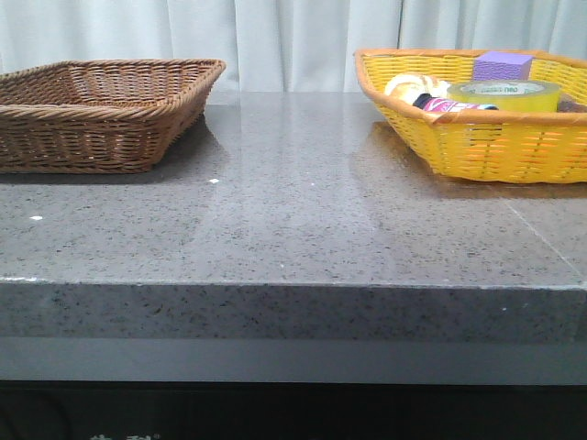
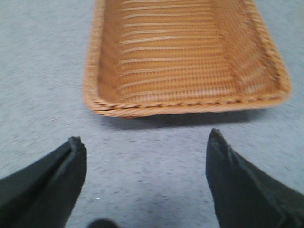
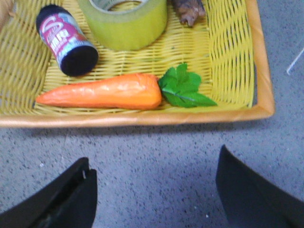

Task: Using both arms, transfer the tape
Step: 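Move the right gripper over the yellow basket toward the tape roll, then lower the right gripper into the tape roll's hole and grasp it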

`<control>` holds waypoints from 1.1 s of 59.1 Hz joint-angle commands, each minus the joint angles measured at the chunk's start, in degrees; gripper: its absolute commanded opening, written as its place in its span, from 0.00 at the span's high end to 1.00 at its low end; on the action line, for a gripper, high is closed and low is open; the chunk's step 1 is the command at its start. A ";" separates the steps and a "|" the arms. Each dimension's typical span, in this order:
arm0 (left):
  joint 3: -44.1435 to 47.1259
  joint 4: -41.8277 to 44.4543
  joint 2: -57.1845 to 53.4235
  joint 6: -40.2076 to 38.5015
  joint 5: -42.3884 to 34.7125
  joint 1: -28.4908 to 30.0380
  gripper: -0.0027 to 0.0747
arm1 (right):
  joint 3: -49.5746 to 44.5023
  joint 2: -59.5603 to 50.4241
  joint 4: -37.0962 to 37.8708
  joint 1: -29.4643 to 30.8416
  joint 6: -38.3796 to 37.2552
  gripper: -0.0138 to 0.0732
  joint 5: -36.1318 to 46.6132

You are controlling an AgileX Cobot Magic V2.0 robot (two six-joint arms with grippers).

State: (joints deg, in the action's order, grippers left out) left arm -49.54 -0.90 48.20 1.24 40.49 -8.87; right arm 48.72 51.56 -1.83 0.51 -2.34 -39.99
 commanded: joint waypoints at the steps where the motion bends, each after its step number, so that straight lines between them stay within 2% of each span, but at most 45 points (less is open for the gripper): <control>1: -1.96 -6.91 -0.15 6.21 -3.03 -3.38 0.26 | 6.73 2.81 -0.35 0.19 0.42 0.23 0.10; 5: -1.96 -9.43 -0.15 9.05 -3.05 -6.29 0.26 | 10.60 5.77 -0.35 0.19 0.42 0.24 -2.78; 19: -1.96 -11.10 -0.15 8.98 -2.46 -17.88 0.26 | 25.03 18.13 -0.35 0.19 0.42 0.25 -11.12; 30: -1.96 -11.10 -0.15 8.98 -2.46 -23.07 0.26 | 35.92 28.04 -0.35 0.19 0.42 0.25 -13.79; 48: -1.96 -11.19 -0.15 8.98 -1.71 -24.06 0.26 | 50.95 43.28 -0.35 0.19 0.42 0.25 -16.67; 65: -1.96 -11.19 -0.15 8.98 -1.71 -24.06 0.26 | 59.42 54.13 -0.35 0.19 0.42 0.25 -17.01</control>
State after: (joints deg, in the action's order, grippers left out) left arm -49.54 -10.94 48.20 10.29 42.03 -32.44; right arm 104.48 106.16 -2.15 0.51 -2.34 -58.87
